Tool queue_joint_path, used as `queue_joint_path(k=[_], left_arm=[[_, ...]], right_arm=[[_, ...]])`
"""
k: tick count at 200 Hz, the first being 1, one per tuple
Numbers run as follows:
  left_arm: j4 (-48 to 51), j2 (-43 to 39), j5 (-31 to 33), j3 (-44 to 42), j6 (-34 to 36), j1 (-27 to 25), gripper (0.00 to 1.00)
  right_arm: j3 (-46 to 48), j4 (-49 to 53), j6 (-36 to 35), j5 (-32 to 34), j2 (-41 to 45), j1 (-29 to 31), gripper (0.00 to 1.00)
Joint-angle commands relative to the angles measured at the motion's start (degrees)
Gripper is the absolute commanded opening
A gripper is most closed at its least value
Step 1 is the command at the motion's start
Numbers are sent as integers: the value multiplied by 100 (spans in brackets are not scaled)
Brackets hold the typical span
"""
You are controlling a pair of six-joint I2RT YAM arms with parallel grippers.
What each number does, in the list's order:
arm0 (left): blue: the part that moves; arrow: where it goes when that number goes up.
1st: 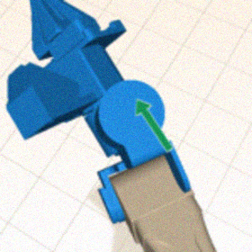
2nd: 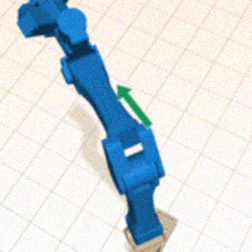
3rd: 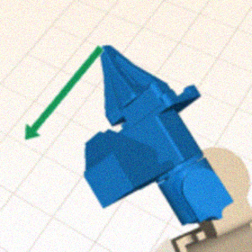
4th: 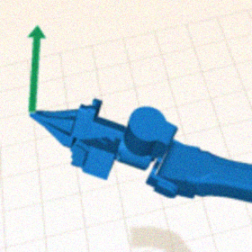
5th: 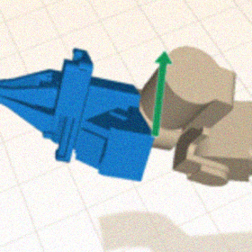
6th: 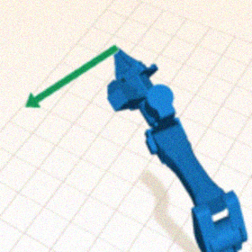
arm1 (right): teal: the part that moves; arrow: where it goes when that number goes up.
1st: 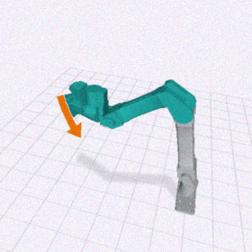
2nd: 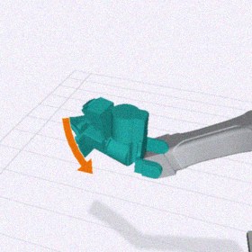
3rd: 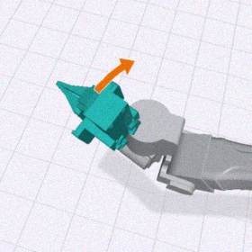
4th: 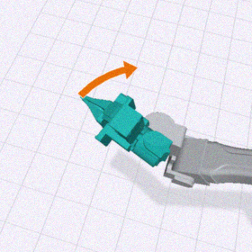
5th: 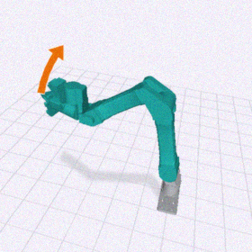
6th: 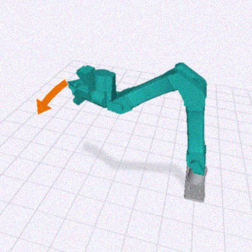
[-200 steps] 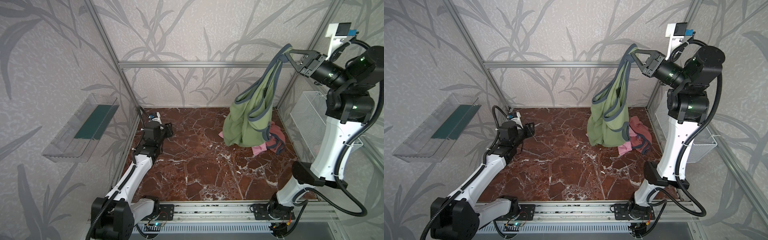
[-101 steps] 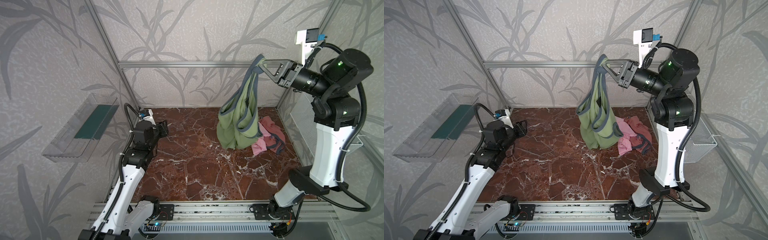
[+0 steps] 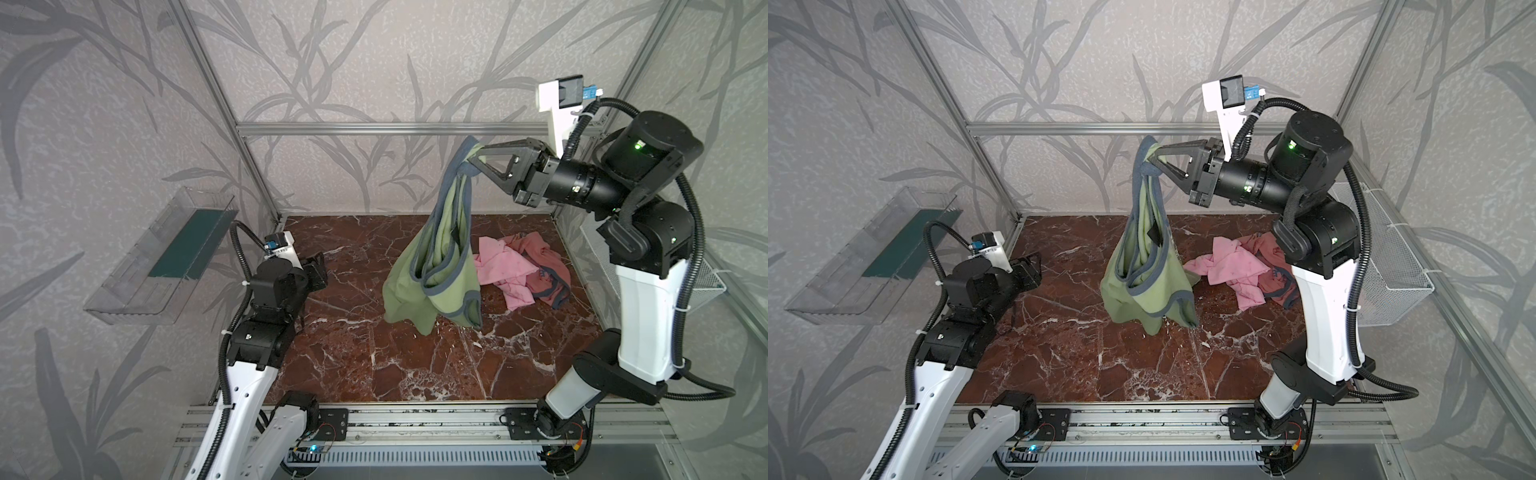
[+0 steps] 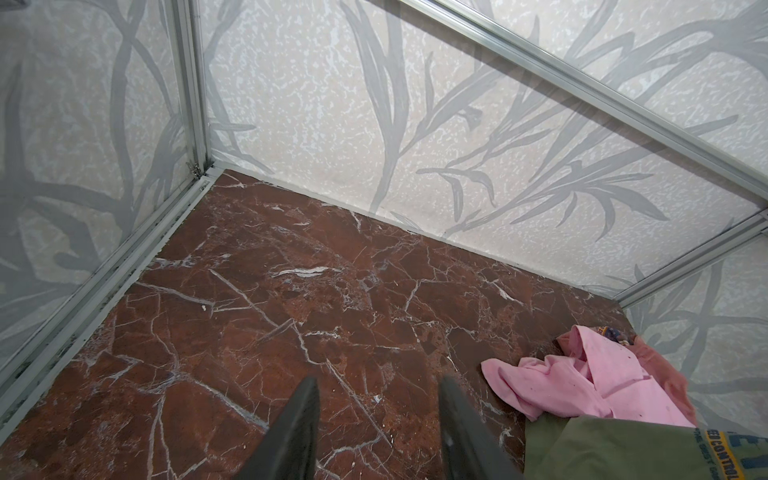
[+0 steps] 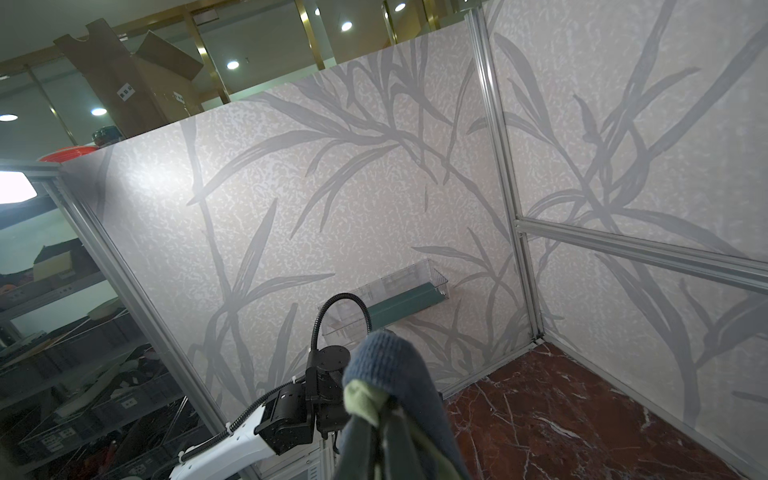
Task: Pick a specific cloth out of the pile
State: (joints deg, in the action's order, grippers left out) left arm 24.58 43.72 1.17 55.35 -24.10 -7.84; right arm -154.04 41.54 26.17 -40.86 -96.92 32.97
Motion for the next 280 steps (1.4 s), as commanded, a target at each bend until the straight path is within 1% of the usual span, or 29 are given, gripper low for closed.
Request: queue_joint_path(k=[1, 41, 67, 112, 147, 150, 154, 166, 173, 177, 185, 202, 210, 221, 234, 244, 252, 264, 273, 280], left_arm=[[309, -173, 153, 160, 80, -21, 45], [701, -298, 247, 380, 163, -16, 45], [1117, -362, 378, 659, 231, -16, 45], [1603, -444, 656, 924, 289, -16, 45], [1639, -489, 690, 925, 377, -16, 45], [1636, -484, 685, 920, 386, -16, 45], [1617, -472, 662, 916, 407, -16, 45], [1578, -424, 579, 891, 440, -17, 45], [1542, -405, 521, 866, 441, -16, 45], [1513, -391, 481, 842, 441, -16, 45], [1445, -367, 415, 814, 428, -16, 45], [1279, -348, 247, 725, 406, -16, 45], [1196, -319, 155, 676, 404, -16, 45], [1045, -262, -79, 591, 440, -16, 45], [892, -145, -354, 479, 400, -17, 45], [763, -49, -551, 365, 344, -25, 45], [648, 9, -682, 253, 291, -25, 45], [404, 53, -853, 31, 234, -33, 45], [235, 78, -942, -115, 189, -34, 45], [124, 120, -997, -207, 156, -49, 45]], right_arm=[[-199, -94, -247, 262, -353, 325, 0], [-197, 23, -784, 723, -960, 1074, 0], [-261, -32, -905, 908, -1563, 1391, 0], [-897, -131, -924, 1027, -2978, 1742, 0], [-904, -537, -727, 1036, -3798, 1831, 0], [-902, -553, -721, 1048, -3851, 1837, 2], [-901, -556, -712, 1060, -3940, 1844, 9], [-919, -530, -762, 1125, -4127, 1849, 37], [-933, -440, -851, 1271, -4204, 1853, 49], [-931, -359, -925, 1413, -4234, 1853, 55], [-907, -203, -1061, 1719, -4238, 1842, 60], [-712, 185, -1487, 2302, -4097, 1836, 65], [-470, 305, -1665, 2541, -3952, 1831, 66], [-4, 434, -1754, 2681, -3669, 1770, 66], [890, 431, -1738, 2733, -3217, 1681, 66], [1773, 292, -1741, 2958, -2737, 1658, 66], [2776, 23, -1759, 3182, -2260, 1660, 66], [4413, -795, -1675, 3481, -1435, 1628, 66], [5620, -1482, -1489, 3708, -780, 1553, 68], [6383, -1796, -1277, 3825, -336, 1441, 70]])
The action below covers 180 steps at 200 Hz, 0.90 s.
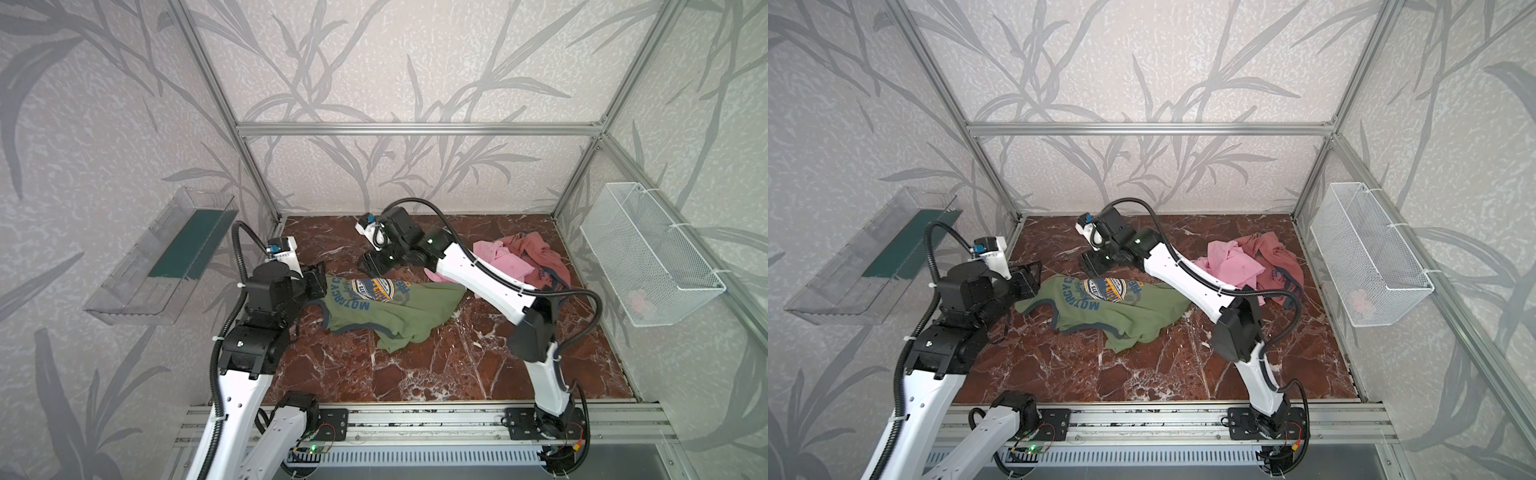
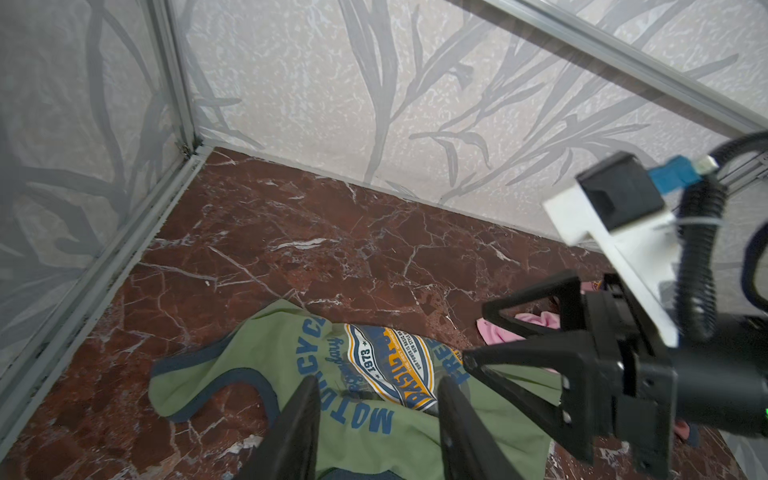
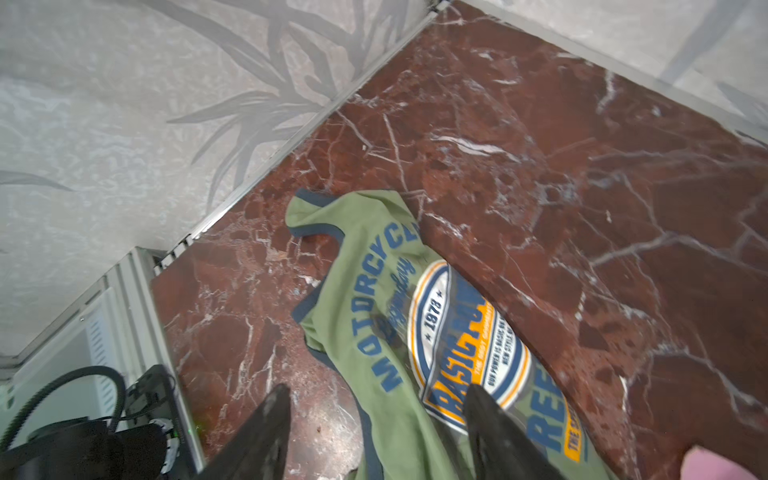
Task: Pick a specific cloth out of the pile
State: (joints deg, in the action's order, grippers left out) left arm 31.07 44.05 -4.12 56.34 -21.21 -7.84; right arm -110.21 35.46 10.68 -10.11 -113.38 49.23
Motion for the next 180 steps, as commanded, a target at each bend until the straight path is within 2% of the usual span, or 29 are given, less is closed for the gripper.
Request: queue_joint_path(k=[1, 28, 51, 69, 111, 159, 180], left_arm=[[-537, 91, -476, -320, -139, -46, 45], [-916, 373, -661, -546, -238, -93, 45], [-1213, 605, -671, -628, -234, -138, 45], [-1288, 772, -672, -574, -271, -148, 44], [-1384, 853, -636, -606, -279, -166, 45], [-1337, 870, -522, -571, -189, -166, 45], [-1341, 885, -494, -573, -166, -166, 44]], right_arm=[[2095, -1225, 306, 757, 1367, -208, 70], [4032, -1458, 881, 952, 2617, -770, 70], [4784, -1432, 1039, 1056, 2953, -1104, 71], [4975, -1233, 1181, 1282, 2915, -1283, 71], [5192, -1544, 1553, 1129, 2465, -1667, 72], [4818, -1678, 1793, 945, 1593, -1799, 72], [4715, -1701, 1866, 1017, 1223, -1795, 67]])
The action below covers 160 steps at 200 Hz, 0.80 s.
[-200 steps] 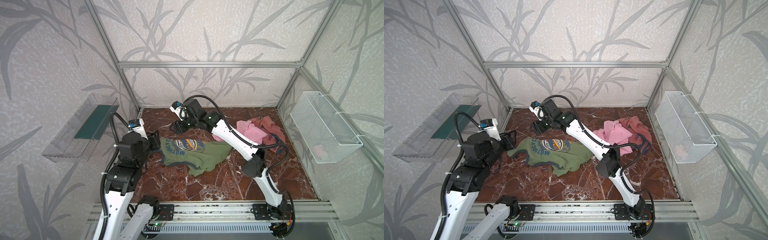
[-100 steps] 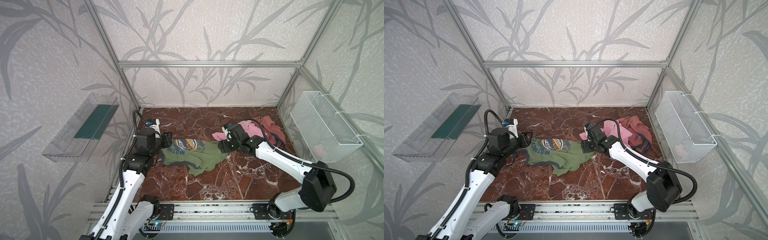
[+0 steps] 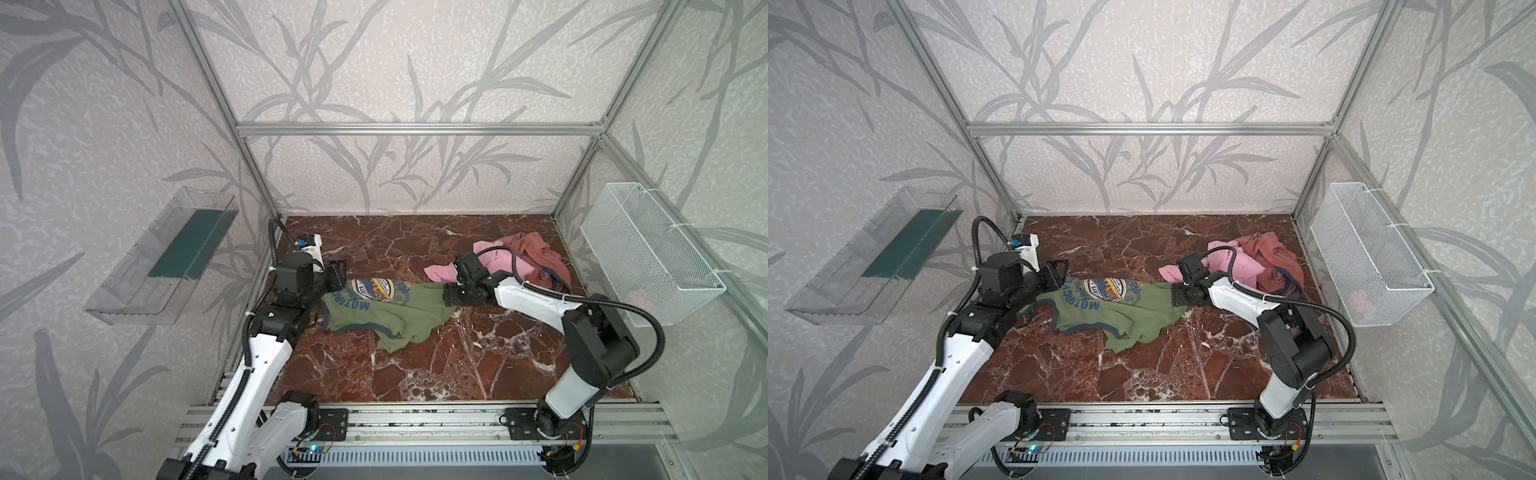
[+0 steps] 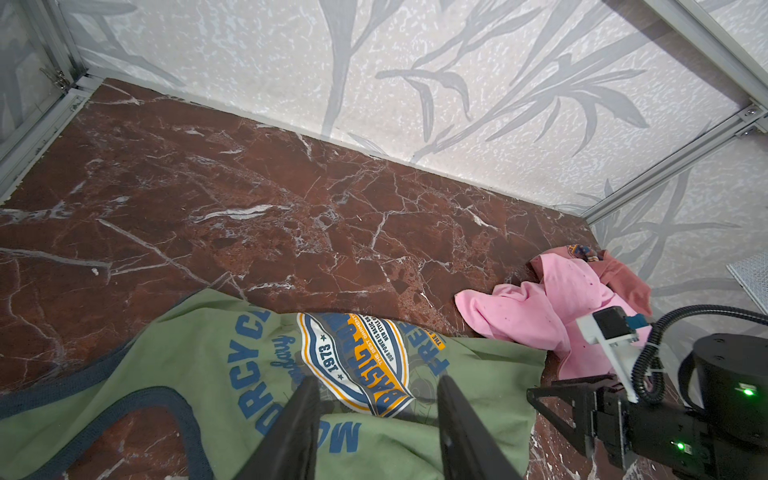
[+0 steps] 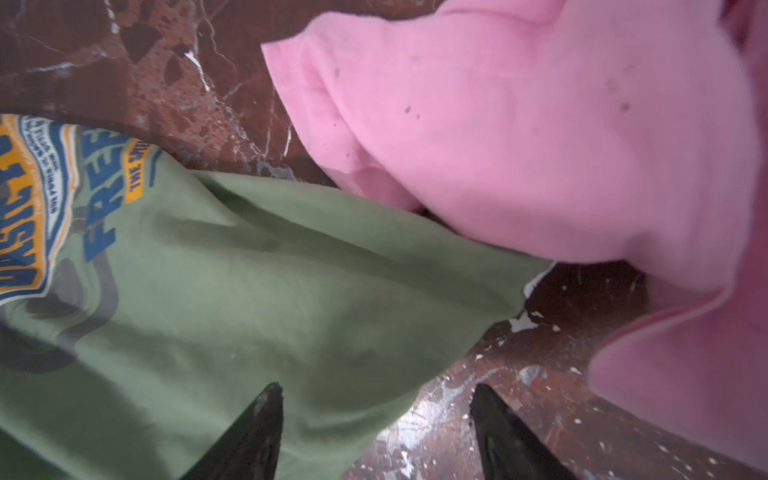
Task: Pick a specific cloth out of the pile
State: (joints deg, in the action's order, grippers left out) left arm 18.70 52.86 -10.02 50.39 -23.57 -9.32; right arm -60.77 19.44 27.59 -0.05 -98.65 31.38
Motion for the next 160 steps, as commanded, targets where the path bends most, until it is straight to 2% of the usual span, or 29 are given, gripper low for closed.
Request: queue_joint_path(k=[1, 18, 32, 38, 46, 50, 51, 55, 121, 160], left_arm=[[-108, 4, 97, 23, 71, -17, 44], [-116, 29, 113, 18, 90, -17, 45], [-143, 46, 117, 14, 92, -17, 45], [-146, 55, 115, 15, 95, -17, 45], [-147, 66, 123, 22, 98, -17, 45], [-153, 66, 128, 22, 101, -17, 45], [-154, 66, 130, 23, 104, -17, 45], [-156, 81, 131, 23, 101, -17, 45], [-158, 66, 246, 73, 153, -17, 45], [-113, -4, 270, 89, 177, -17, 44]], right_arm=[[-231, -103, 175, 17, -260, -14, 67], [-281, -161, 217, 24, -430, -9, 58], [-343, -204, 254, 14, -585, -11, 45], [-387, -183, 270, 19, -657, -12, 35], [-461, -143, 290, 40, -715, -10, 15], [-480, -122, 290, 48, -720, -13, 10], [-486, -113, 295, 54, -718, -14, 6], [-496, -89, 303, 64, -698, -14, 0], [-1014, 351, -105, 136, 731, 0, 0], [-1718, 617, -544, 190, 989, -39, 0]])
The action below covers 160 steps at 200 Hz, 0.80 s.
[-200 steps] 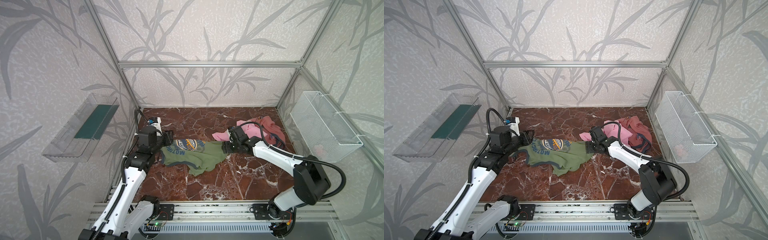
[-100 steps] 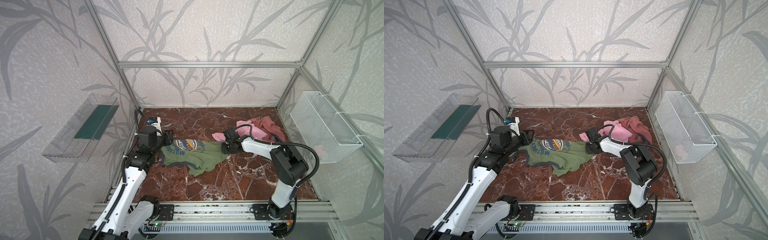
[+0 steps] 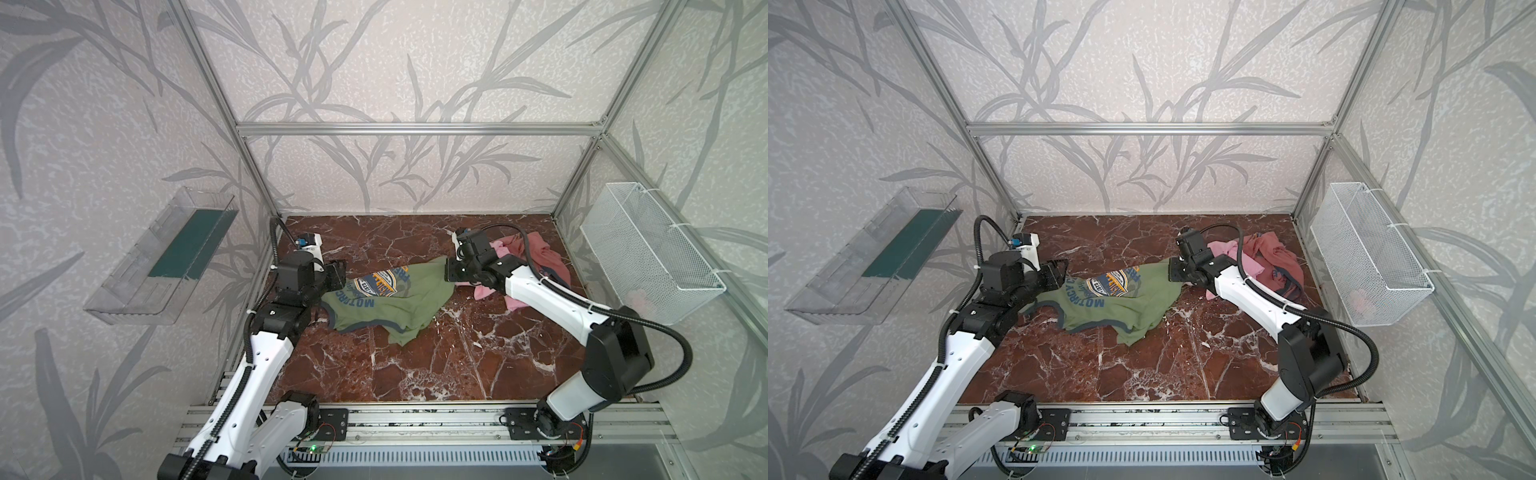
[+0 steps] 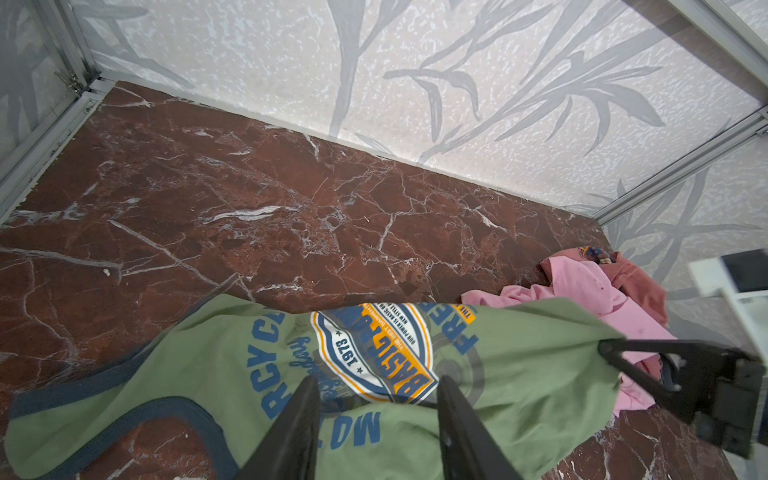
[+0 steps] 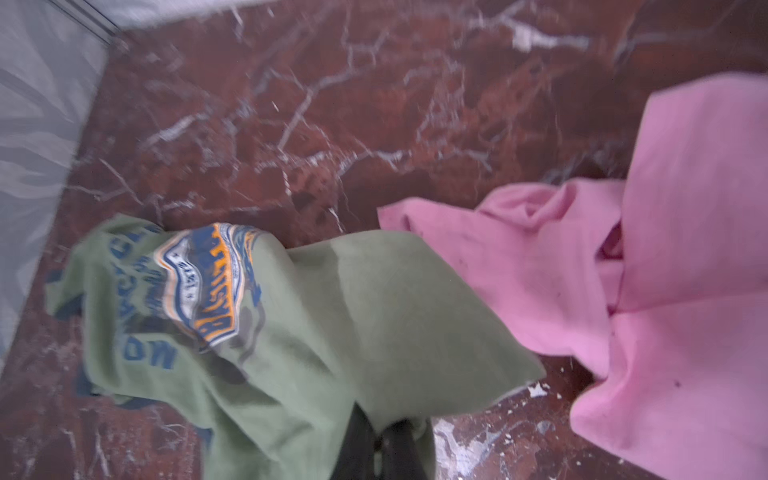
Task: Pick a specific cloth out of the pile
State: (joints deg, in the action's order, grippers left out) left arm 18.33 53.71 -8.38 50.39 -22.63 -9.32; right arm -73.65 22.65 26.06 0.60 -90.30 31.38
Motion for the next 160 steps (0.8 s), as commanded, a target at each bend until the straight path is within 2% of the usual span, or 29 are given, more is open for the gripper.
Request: queue_joint_path(k=[1, 40, 87, 119, 160], left_arm=[[-80, -93, 108, 87, 83, -17, 45], [-33, -208, 161, 91, 101, -17, 44], [178, -361, 350, 132, 54, -17, 44], [769, -601, 740, 397, 15, -17, 43], [1286, -960, 859, 621, -57, -17, 43]], right_arm=[[-449, 298, -400, 116, 158, -41, 0], [-1033, 183, -835, -509, 85, 145, 0], [-2244, 497, -1418, -534, -712, 1149, 0], [-3198, 620, -1498, -657, -1642, 1671, 0], [-4206, 567, -1331, -898, -2761, 2119, 0]])
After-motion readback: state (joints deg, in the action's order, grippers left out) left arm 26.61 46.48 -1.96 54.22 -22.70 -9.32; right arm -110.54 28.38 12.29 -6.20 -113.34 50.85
